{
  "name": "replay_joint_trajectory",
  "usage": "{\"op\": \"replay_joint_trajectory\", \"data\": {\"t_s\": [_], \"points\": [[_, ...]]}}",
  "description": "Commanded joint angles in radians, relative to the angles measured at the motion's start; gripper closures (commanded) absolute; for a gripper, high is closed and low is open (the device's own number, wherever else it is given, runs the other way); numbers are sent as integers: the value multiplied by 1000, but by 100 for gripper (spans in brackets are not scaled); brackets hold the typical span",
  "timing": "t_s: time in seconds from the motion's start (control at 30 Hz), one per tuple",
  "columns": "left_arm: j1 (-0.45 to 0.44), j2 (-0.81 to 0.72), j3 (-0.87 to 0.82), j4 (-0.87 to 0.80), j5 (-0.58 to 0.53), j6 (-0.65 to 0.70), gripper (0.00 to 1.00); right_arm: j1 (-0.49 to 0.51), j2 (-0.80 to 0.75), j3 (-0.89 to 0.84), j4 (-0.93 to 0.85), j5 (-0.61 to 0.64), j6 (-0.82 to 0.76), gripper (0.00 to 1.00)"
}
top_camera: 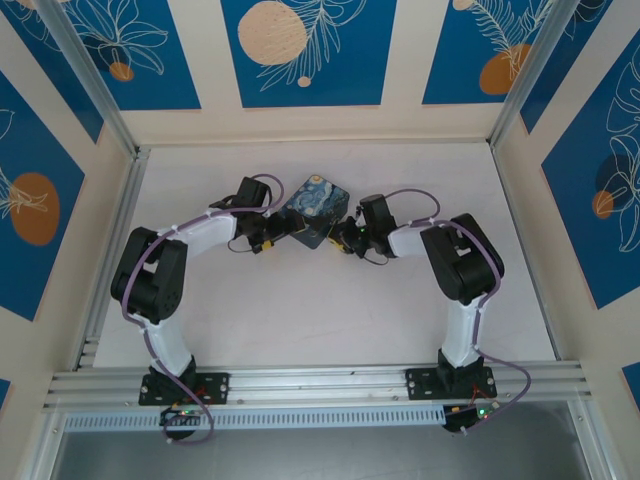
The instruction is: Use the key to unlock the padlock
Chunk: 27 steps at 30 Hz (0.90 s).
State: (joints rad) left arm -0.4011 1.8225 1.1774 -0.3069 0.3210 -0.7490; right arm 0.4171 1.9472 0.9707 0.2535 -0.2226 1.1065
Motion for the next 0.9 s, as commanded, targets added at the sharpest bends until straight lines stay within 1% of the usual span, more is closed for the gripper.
{"op": "replay_joint_trajectory", "data": {"t_s": [0.0, 0.1, 0.3, 0.33, 0.53, 0.63, 0.73, 0.87], "points": [[15, 12, -6, -94, -41, 27, 0, -1, 24, 44, -75, 53, 19, 83], [16, 12, -10, -93, -42, 27, 0, -21, 29, 47, -45, 72, 48, 85], [19, 10, -19, -92, -44, 27, 0, -88, 9, -6, 142, 56, 138, 88], [19, 7, -21, -91, -45, 27, 0, -100, -2, -18, 153, 59, 145, 88], [22, -13, -24, -90, -46, 35, 0, -156, -138, -139, 143, 103, 115, 88], [24, -26, -20, -93, -52, 43, 0, -194, -207, -206, 126, 108, 107, 87], [27, -38, -16, -92, -65, 49, 0, -220, -253, -233, 105, 76, 90, 80], [40, -47, 1, -99, -71, 55, 0, -206, -260, -192, 69, 17, 63, 80]]}}
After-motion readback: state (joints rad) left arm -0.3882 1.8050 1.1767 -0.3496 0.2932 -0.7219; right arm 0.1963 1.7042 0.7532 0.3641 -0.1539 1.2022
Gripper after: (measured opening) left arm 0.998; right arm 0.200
